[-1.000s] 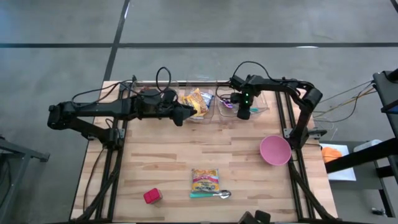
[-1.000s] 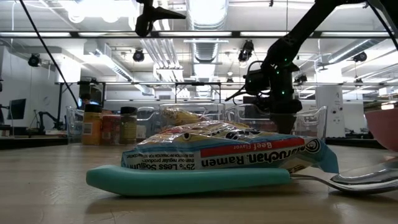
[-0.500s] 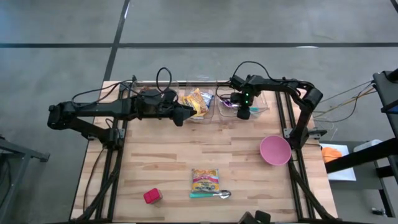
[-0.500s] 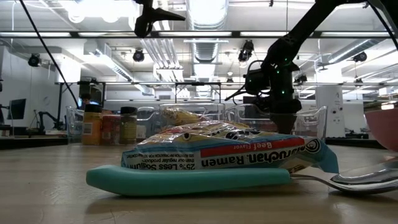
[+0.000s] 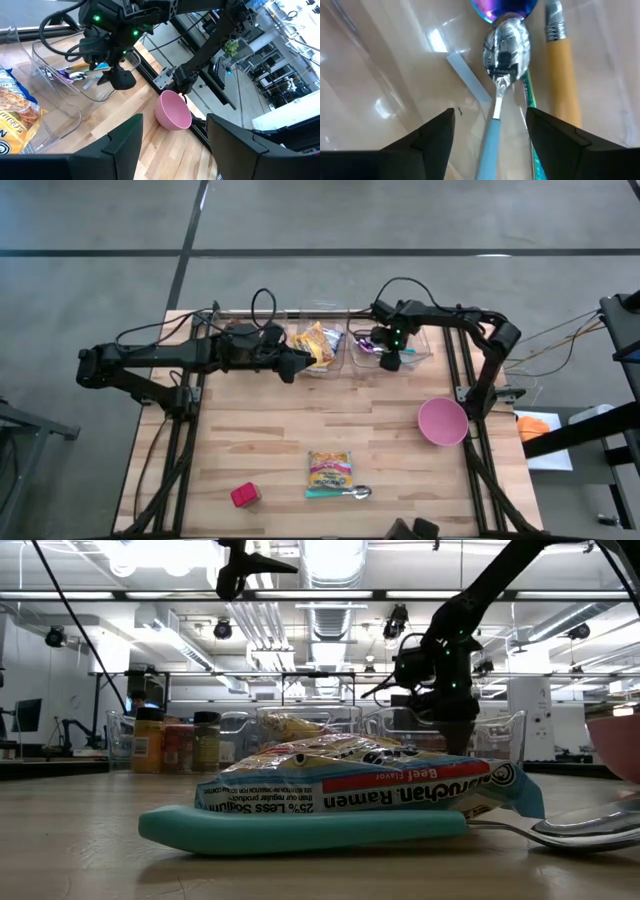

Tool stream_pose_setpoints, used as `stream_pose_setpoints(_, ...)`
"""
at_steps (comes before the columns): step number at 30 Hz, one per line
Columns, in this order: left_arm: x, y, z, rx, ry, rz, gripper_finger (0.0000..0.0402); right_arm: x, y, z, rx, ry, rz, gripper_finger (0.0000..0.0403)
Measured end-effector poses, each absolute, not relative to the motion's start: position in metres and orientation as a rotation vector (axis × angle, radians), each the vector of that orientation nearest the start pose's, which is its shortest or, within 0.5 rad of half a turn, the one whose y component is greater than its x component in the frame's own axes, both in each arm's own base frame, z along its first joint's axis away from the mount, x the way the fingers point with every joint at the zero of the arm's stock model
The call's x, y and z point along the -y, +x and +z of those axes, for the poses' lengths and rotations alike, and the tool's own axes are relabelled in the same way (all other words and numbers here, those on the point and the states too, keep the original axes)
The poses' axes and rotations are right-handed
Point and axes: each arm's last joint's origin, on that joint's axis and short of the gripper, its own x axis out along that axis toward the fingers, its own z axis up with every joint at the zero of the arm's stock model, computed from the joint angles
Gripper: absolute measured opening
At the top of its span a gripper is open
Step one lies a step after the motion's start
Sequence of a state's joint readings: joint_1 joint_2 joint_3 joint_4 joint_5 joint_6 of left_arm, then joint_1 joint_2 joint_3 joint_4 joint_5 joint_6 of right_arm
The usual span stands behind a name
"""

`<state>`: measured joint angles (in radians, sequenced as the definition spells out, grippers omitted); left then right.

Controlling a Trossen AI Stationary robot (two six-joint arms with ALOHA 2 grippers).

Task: Pick & Place Food Item
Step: Put the light blue noodle pack into the middle transparent bin

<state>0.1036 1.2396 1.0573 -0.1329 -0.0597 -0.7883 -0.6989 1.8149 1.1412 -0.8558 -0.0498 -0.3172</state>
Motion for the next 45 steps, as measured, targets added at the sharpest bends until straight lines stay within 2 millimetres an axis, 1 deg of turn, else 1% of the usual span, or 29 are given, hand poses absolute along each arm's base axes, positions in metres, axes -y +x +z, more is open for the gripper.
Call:
stream_pose_setpoints(4,-0.03,0.276,0.338,-0.238,-0.786,0.278,0.0223,0.201,0.241,0.172,-1.445,0.314,-0.317,0.0251)
stream_pose_setpoints(10,-0.03,0.275,0.336,-0.257,-0.785,0.285,0.0223,0.191,0.232,0.214,-1.31,0.314,-0.389,0.0252)
stream_pose_setpoints(13,-0.03,0.273,0.334,-0.283,-0.786,0.296,0.0223,0.179,0.223,0.238,-1.242,0.334,-0.395,0.0252)
stream_pose_setpoints(18,-0.03,0.27,0.331,-0.321,-0.786,0.326,0.0223,0.153,0.209,0.275,-1.033,0.432,-0.286,0.0252)
stream_pose_setpoints(20,-0.03,0.268,0.33,-0.331,-0.782,0.345,0.0223,0.141,0.204,0.285,-0.959,0.446,-0.228,0.0252)
stream_pose_setpoints(22,-0.03,0.266,0.329,-0.345,-0.786,0.358,0.0223,0.13,0.199,0.291,-0.898,0.471,-0.189,0.0252)
stream_pose_setpoints(26,-0.03,0.262,0.328,-0.372,-0.794,0.384,0.0223,0.107,0.188,0.29,-0.855,0.518,-0.136,0.0252)
stream_pose_setpoints(32,-0.03,0.256,0.328,-0.397,-0.796,0.41,0.0223,0.067,0.18,0.272,-0.85,0.591,-0.066,0.0252)
stream_pose_setpoints(36,-0.03,0.254,0.325,-0.436,-0.789,0.424,0.0223,0.041,0.184,0.259,-0.795,0.662,-0.011,0.0252)
stream_pose_setpoints(40,-0.029,0.253,0.323,-0.471,-0.748,0.396,0.0224,0.018,0.192,0.248,-0.751,0.693,-0.062,0.0251)
stream_pose_setpoints(45,-0.027,0.252,0.322,-0.517,-0.704,0.331,0.0224,-0.007,0.203,0.24,-0.712,0.628,-0.095,0.0251)
